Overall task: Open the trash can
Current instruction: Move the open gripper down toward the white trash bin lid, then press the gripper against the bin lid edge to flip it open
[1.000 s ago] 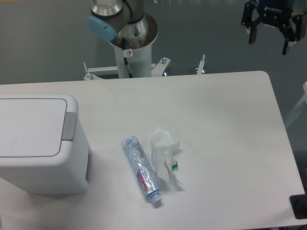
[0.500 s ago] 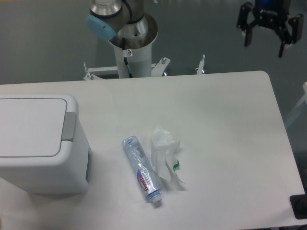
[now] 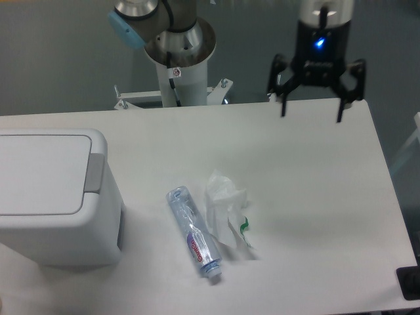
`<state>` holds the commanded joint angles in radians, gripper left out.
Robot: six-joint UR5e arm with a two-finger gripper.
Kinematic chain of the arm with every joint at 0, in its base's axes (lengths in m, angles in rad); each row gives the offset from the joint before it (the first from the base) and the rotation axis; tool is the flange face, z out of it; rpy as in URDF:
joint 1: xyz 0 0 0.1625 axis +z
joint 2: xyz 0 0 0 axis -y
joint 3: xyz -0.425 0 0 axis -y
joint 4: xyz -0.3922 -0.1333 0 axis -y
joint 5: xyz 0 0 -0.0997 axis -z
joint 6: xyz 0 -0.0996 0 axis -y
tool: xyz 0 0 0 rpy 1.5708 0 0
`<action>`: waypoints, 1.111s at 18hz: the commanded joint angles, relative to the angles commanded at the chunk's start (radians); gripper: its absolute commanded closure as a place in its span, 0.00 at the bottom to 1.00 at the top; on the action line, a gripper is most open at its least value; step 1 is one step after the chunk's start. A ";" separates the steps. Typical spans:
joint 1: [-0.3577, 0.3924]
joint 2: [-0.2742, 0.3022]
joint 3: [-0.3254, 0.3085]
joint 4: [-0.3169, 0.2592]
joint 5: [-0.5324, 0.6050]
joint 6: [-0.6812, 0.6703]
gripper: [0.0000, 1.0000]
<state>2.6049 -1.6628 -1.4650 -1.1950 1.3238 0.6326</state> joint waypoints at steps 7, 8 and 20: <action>-0.154 -0.012 -0.040 0.058 -0.096 -0.468 0.00; -0.167 -0.012 -0.052 0.092 -0.118 -0.487 0.00; -0.292 -0.035 -0.101 0.153 -0.158 -0.573 0.00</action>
<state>2.3133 -1.6981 -1.5662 -1.0416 1.1658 0.0598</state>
